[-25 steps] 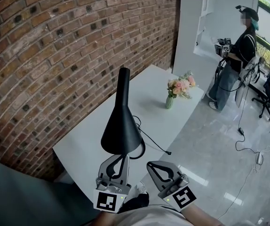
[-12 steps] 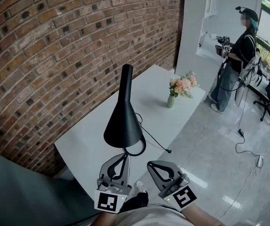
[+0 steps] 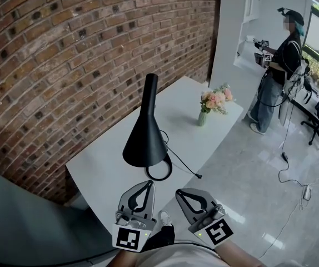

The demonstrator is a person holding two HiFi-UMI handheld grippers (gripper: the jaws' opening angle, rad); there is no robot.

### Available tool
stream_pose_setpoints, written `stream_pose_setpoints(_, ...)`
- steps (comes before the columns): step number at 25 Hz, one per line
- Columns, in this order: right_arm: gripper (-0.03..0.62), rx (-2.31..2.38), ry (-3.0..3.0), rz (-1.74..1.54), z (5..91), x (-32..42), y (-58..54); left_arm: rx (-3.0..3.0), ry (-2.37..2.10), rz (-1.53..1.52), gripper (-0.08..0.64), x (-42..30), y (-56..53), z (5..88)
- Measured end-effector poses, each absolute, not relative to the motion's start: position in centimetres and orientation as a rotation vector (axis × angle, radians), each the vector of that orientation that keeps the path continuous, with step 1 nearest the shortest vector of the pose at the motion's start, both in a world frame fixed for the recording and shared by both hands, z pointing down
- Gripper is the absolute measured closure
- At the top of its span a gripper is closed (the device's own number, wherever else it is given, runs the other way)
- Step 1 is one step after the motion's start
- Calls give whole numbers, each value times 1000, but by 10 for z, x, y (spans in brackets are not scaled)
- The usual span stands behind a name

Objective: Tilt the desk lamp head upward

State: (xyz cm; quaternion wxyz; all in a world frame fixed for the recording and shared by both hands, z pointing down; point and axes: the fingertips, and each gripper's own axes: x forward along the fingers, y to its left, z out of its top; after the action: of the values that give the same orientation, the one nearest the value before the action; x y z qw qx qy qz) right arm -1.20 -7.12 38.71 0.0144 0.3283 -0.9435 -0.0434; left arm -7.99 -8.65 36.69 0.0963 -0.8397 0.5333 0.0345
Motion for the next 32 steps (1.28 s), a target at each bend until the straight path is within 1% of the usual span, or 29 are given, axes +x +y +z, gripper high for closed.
stream_pose_setpoints(32, 575, 1009, -2937, -115, 387, 11, 3, -2472, 1637, 63, 552, -66, -3, 371)
